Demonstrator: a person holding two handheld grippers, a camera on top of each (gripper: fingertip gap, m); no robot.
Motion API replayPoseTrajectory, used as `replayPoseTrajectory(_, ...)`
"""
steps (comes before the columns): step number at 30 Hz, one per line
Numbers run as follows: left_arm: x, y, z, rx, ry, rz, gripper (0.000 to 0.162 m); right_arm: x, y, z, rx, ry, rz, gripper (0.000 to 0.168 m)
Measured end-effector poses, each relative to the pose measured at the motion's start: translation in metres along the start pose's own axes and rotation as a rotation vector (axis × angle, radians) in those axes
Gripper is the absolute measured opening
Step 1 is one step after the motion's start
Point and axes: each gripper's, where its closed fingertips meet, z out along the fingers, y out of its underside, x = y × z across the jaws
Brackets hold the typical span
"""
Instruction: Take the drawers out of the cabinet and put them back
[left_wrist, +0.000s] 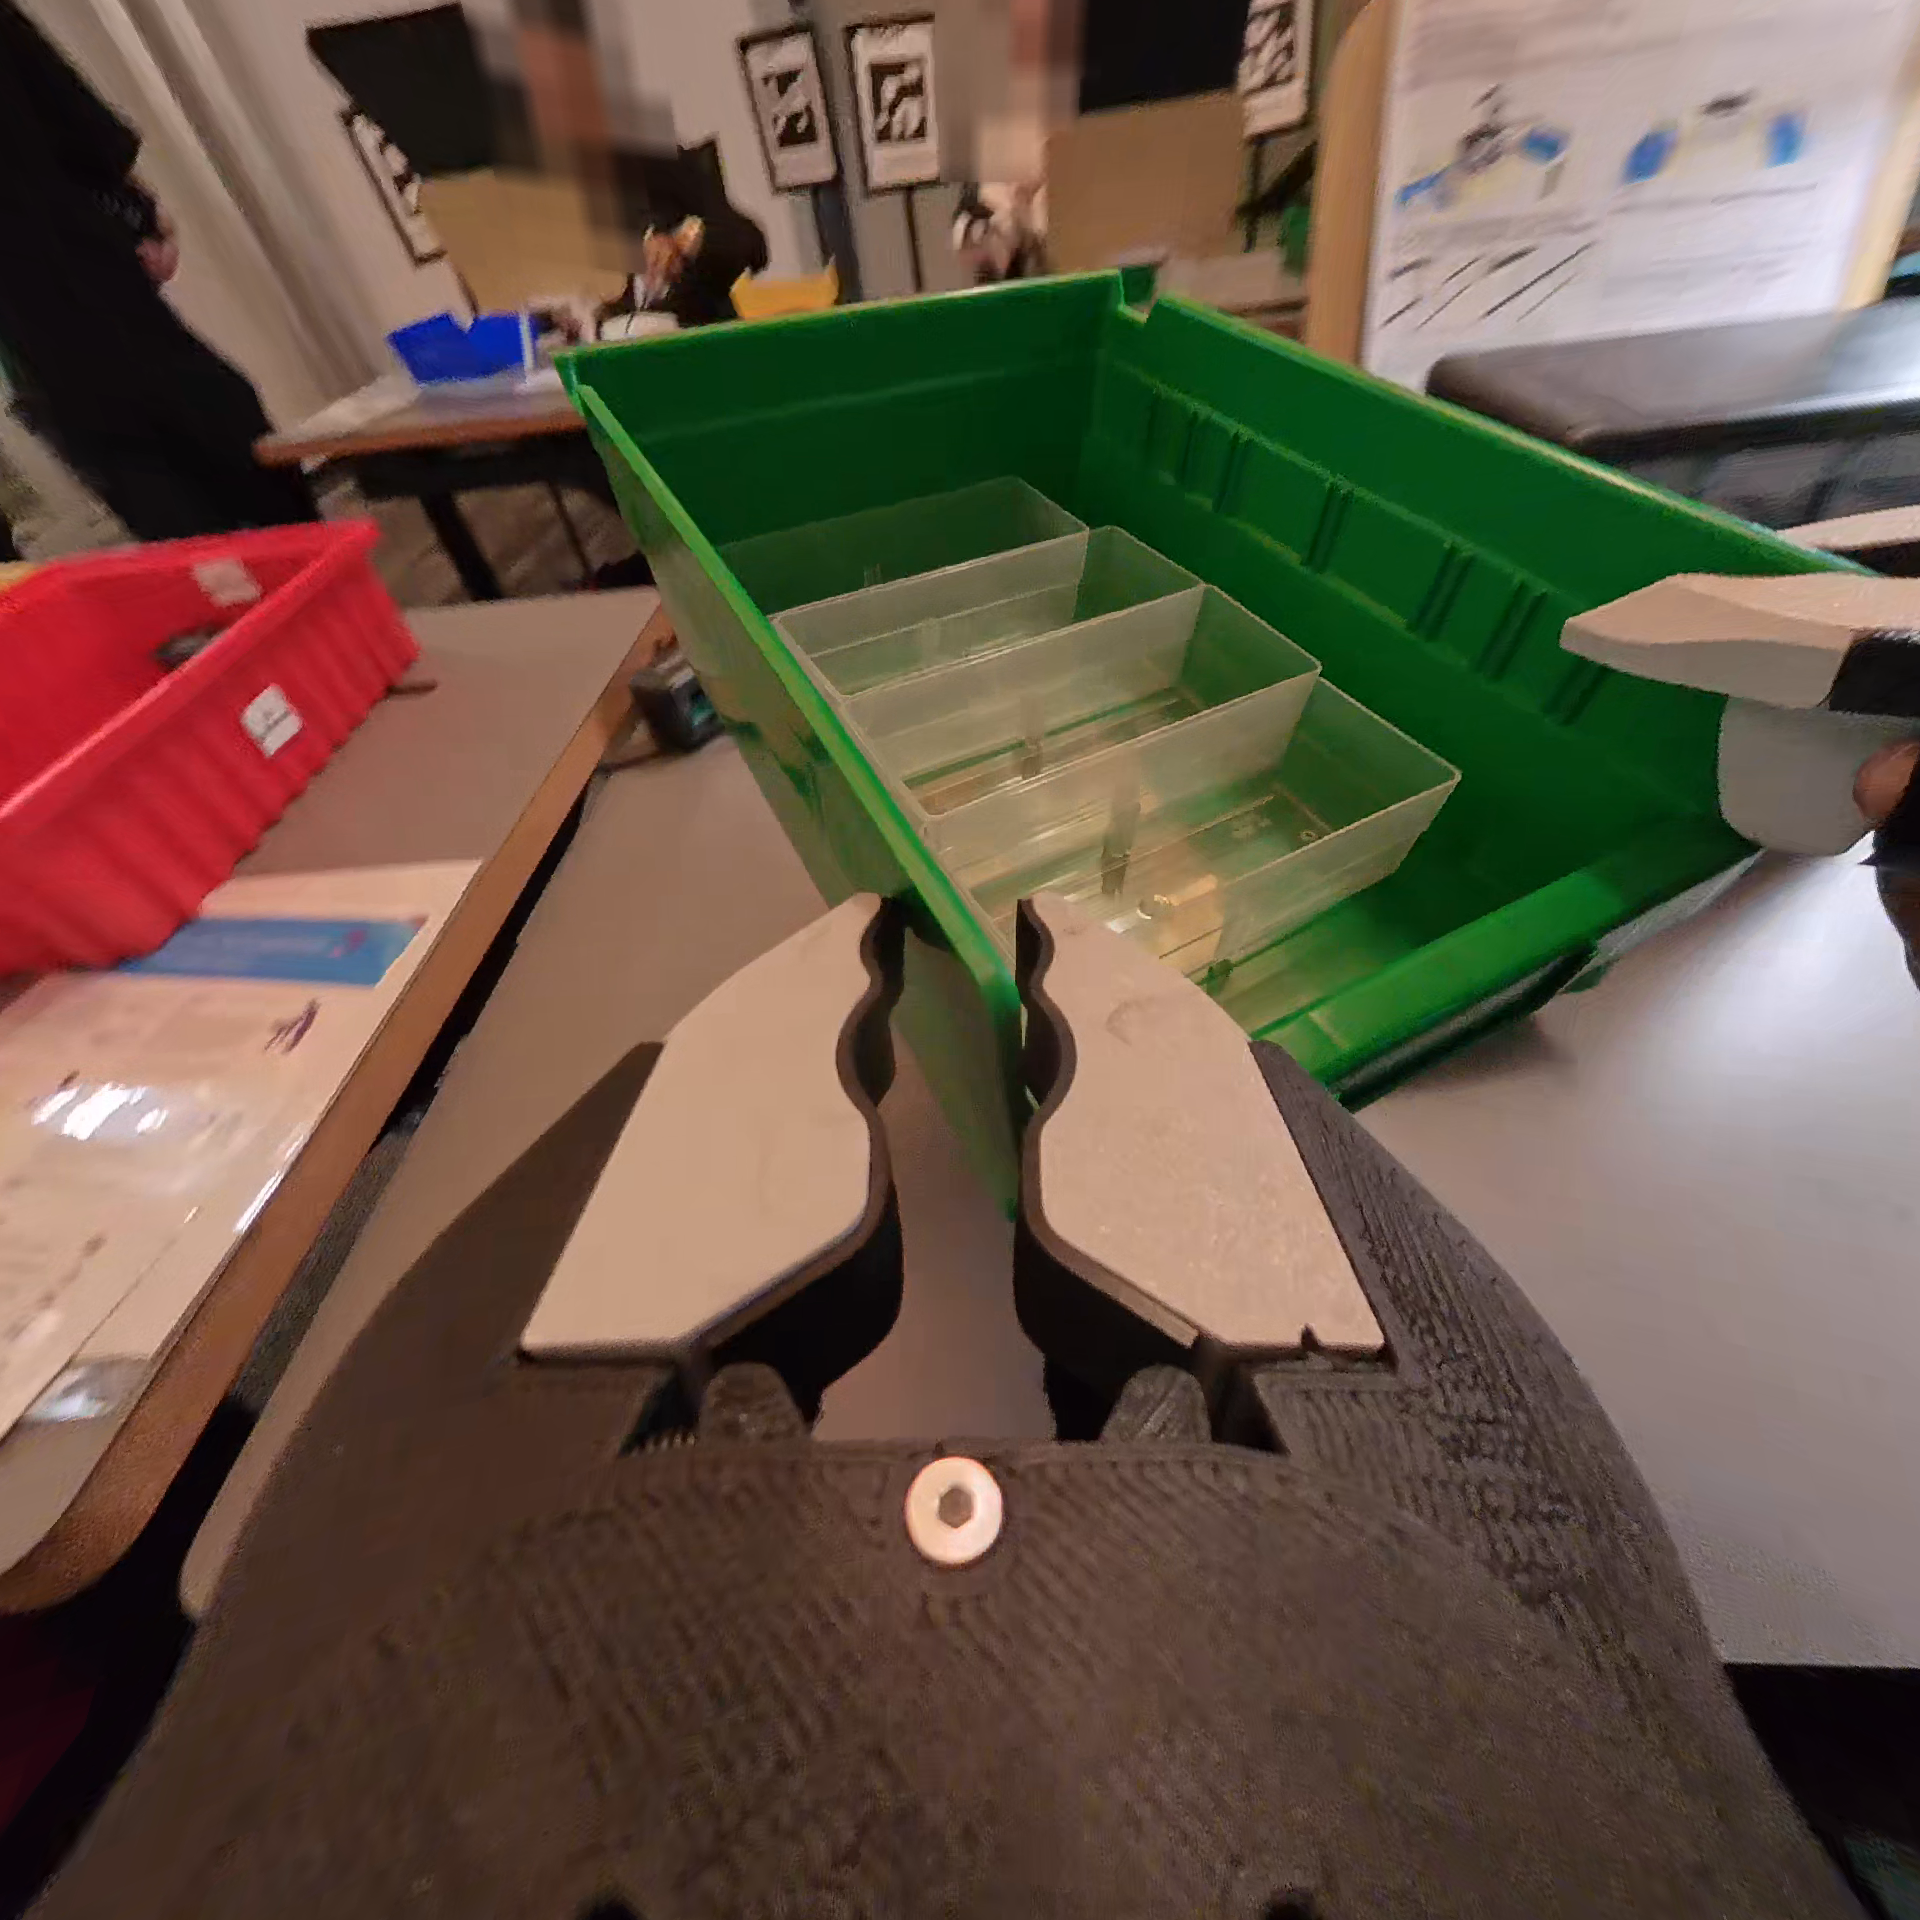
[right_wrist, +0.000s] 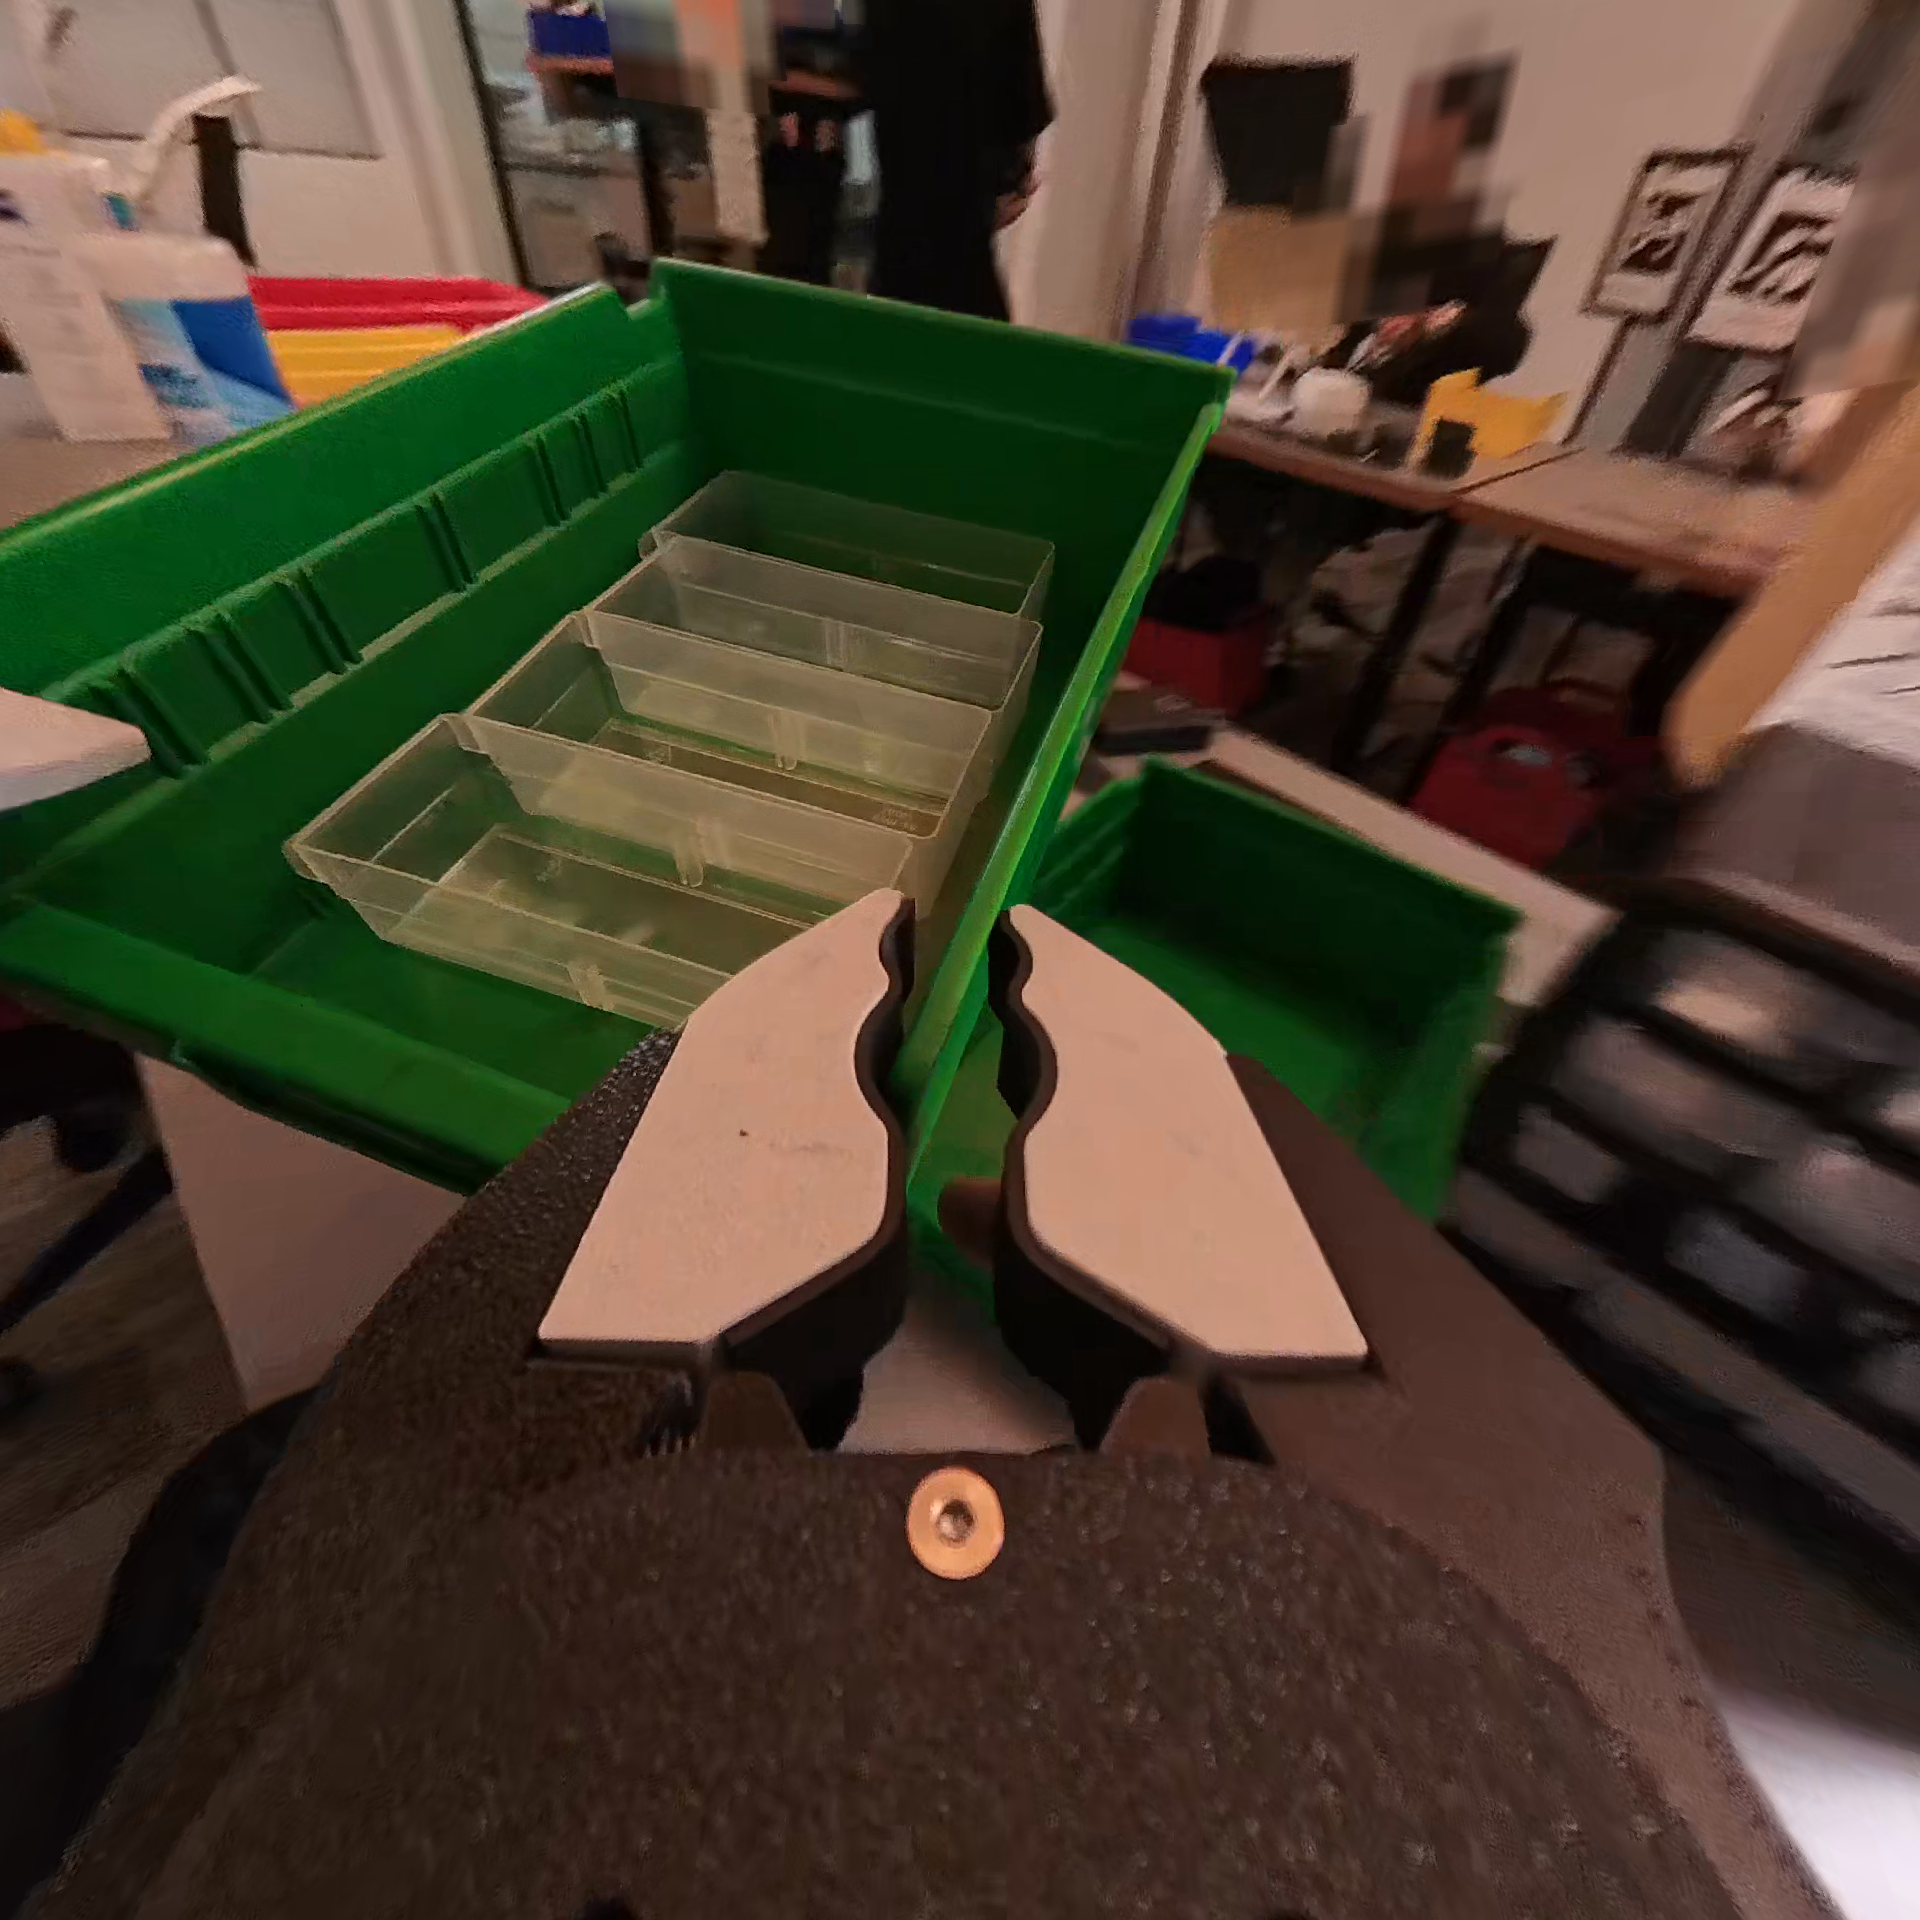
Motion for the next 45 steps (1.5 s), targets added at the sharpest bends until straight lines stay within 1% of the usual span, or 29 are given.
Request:
replayPoseTrajectory(1, -0.015, 0.013, 0.002, -0.026, -0.018, -0.01, 0.021, -0.013, 0.011, 0.019, -0.029, -0.027, 0.012, 0.014)
replayPoseTrajectory(4, -0.053, 0.058, 0.01, -0.113, -0.058, -0.05, 0.021, -0.045, 0.047, 0.064, -0.104, -0.094, 0.043, 0.014)
replayPoseTrajectory(5, -0.063, 0.074, 0.012, -0.142, -0.066, -0.067, 0.02, -0.055, 0.048, 0.072, -0.064, -0.12, 0.072, 0.013)
replayPoseTrajectory(8, -0.08, 0.107, 0.015, -0.164, -0.056, -0.127, 0.021, -0.075, 0.068, 0.092, -0.127, -0.126, -0.005, 0.014)
replayPoseTrajectory(12, -0.091, 0.133, 0.02, -0.187, -0.035, -0.152, 0.022, -0.089, 0.097, 0.111, -0.188, -0.177, 0.007, 0.016)
replayPoseTrajectory(16, -0.096, 0.159, 0.038, -0.171, -0.031, -0.166, 0.021, -0.09, 0.122, 0.123, -0.209, -0.185, -0.017, 0.019)
replayPoseTrajectory(18, -0.098, 0.164, 0.047, -0.141, -0.046, -0.169, 0.021, -0.089, 0.132, 0.126, -0.211, -0.201, -0.078, 0.025)
replayPoseTrajectory(20, -0.104, 0.168, 0.055, -0.115, -0.09, -0.159, 0.017, -0.093, 0.141, 0.124, -0.249, -0.273, -0.171, 0.034)
replayPoseTrajectory(21, -0.103, 0.17, 0.059, -0.104, -0.083, -0.164, 0.02, -0.092, 0.143, 0.12, -0.261, -0.313, -0.209, 0.034)
replayPoseTrajectory(22, -0.099, 0.169, 0.061, -0.099, -0.045, -0.175, 0.027, -0.089, 0.141, 0.113, -0.266, -0.351, -0.247, 0.034)
replayPoseTrajectory(23, -0.095, 0.166, 0.061, -0.095, -0.021, -0.181, 0.037, -0.084, 0.137, 0.103, -0.257, -0.39, -0.283, 0.038)
replayPoseTrajectory(25, -0.103, 0.151, 0.051, -0.051, -0.08, -0.112, 0.045, -0.06, 0.129, 0.082, -0.261, -0.42, -0.348, 0.047)
replayPoseTrajectory(27, -0.103, 0.13, 0.035, -0.011, -0.102, 0.006, 0.047, -0.028, 0.134, 0.065, -0.327, -0.431, -0.436, 0.053)
replayPoseTrajectory(29, -0.079, 0.112, 0.028, -0.013, -0.006, 0.113, 0.05, 0.002, 0.153, 0.056, -0.439, -0.434, -0.575, 0.062)
replayPoseTrajectory(30, -0.062, 0.11, 0.029, -0.048, 0.062, 0.167, 0.055, 0.015, 0.164, 0.056, -0.498, -0.423, -0.664, 0.065)
replayPoseTrajectory(32, -0.024, 0.118, 0.038, -0.161, 0.201, 0.289, 0.062, 0.029, 0.187, 0.058, -0.611, -0.419, -0.839, 0.069)
replayPoseTrajectory(34, 0.007, 0.139, 0.053, -0.289, 0.309, 0.431, 0.064, 0.027, 0.207, 0.064, -0.68, -0.438, -0.937, 0.066)
replayPoseTrajectory(35, 0.015, 0.153, 0.062, -0.36, 0.336, 0.503, 0.066, 0.025, 0.217, 0.067, -0.716, -0.446, -0.973, 0.062)
replayPoseTrajectory(36, 0.018, 0.166, 0.071, -0.426, 0.343, 0.573, 0.067, 0.025, 0.223, 0.071, -0.737, -0.431, -1.015, 0.052)
replayPoseTrajectory(37, 0.019, 0.178, 0.079, -0.485, 0.348, 0.631, 0.067, 0.025, 0.225, 0.077, -0.734, -0.404, -1.051, 0.033)
replayPoseTrajectory(38, 0.02, 0.189, 0.085, -0.541, 0.366, 0.668, 0.067, 0.026, 0.224, 0.081, -0.723, -0.385, -1.08, 0.029)
replayPoseTrajectory(39, 0.02, 0.2, 0.088, -0.591, 0.39, 0.689, 0.066, 0.024, 0.223, 0.08, -0.723, -0.403, -1.082, 0.029)
replayPoseTrajectory(40, 0.02, 0.208, 0.092, -0.621, 0.405, 0.71, 0.062, 0.021, 0.223, 0.077, -0.726, -0.422, -1.062, 0.028)
replayPoseTrajectory(41, 0.019, 0.213, 0.095, -0.632, 0.407, 0.74, 0.054, 0.02, 0.221, 0.071, -0.714, -0.432, -1.062, 0.028)
replayPoseTrajectory(42, 0.017, 0.216, 0.098, -0.628, 0.406, 0.771, 0.041, 0.018, 0.219, 0.063, -0.702, -0.449, -1.063, 0.028)
replayPoseTrajectory(43, 0.018, 0.217, 0.1, -0.608, 0.417, 0.794, 0.036, 0.015, 0.216, 0.053, -0.684, -0.465, -1.055, 0.028)
replayPoseTrajectory(45, 0.019, 0.216, 0.101, -0.564, 0.429, 0.829, 0.035, 0.01, 0.208, 0.029, -0.643, -0.496, -1.051, 0.028)
